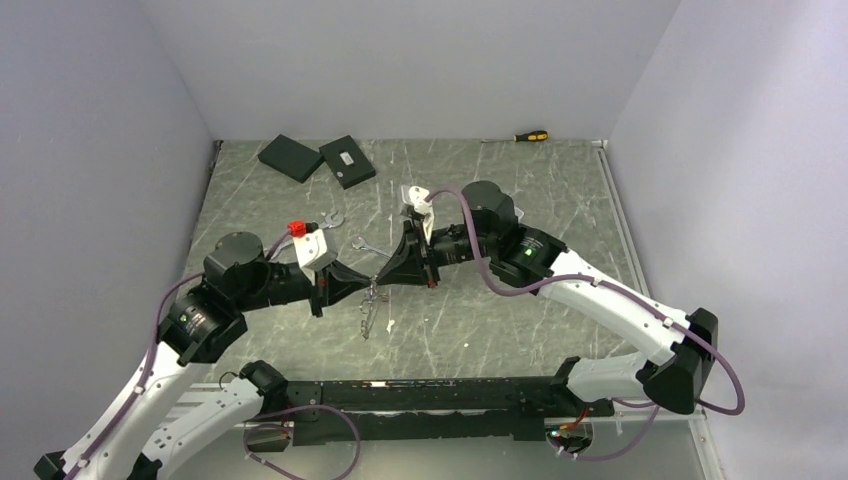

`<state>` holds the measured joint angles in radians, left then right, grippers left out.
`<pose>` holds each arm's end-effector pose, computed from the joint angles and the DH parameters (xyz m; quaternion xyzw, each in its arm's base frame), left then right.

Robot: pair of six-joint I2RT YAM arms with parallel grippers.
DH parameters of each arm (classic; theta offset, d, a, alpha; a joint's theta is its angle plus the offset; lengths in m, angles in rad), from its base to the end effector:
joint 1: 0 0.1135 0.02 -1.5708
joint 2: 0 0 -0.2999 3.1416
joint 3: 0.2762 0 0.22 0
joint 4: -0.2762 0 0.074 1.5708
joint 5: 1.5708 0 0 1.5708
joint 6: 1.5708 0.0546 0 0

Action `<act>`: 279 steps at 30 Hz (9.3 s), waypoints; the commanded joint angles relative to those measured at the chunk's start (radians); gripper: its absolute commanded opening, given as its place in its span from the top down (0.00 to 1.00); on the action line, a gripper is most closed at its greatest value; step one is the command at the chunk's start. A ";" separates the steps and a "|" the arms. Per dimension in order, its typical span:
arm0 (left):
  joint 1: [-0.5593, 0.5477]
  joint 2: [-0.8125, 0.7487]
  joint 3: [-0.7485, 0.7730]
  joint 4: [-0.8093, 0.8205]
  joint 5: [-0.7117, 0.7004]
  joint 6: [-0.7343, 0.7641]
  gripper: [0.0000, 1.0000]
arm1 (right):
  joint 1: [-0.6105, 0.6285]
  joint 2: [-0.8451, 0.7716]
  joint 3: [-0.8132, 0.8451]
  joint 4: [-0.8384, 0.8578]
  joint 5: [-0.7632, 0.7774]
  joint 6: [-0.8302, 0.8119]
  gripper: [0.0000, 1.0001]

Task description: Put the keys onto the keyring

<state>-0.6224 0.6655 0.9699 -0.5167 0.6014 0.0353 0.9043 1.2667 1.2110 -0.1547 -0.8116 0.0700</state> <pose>0.0506 -0.0743 0.3943 0.4161 0.6432 -0.3942 0.5077 0.1259 0.2241 0.4245 -0.5164 0.5525 0.5417 0.3670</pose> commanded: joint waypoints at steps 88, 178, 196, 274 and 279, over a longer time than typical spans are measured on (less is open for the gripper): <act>0.004 0.067 0.082 -0.096 -0.169 -0.332 1.00 | 0.305 -0.240 -0.393 0.527 0.744 -0.483 1.00; 0.004 0.290 -0.193 0.046 -0.293 -0.108 1.00 | 0.076 -0.366 -0.849 0.162 1.082 0.455 0.23; 0.007 0.389 -0.158 0.038 -0.325 -0.064 1.00 | 0.120 -0.119 -0.753 0.367 0.842 0.670 0.53; 0.007 0.203 -0.158 -0.005 -0.388 -0.085 1.00 | 0.277 0.223 -0.570 0.129 1.096 1.041 0.77; 0.007 0.197 -0.158 -0.006 -0.390 -0.085 1.00 | 0.290 0.272 -0.518 0.033 1.124 1.063 0.82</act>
<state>-0.6182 0.8829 0.7879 -0.5293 0.2188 -0.0456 1.1854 1.5116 0.6472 -0.0082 0.2581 1.1046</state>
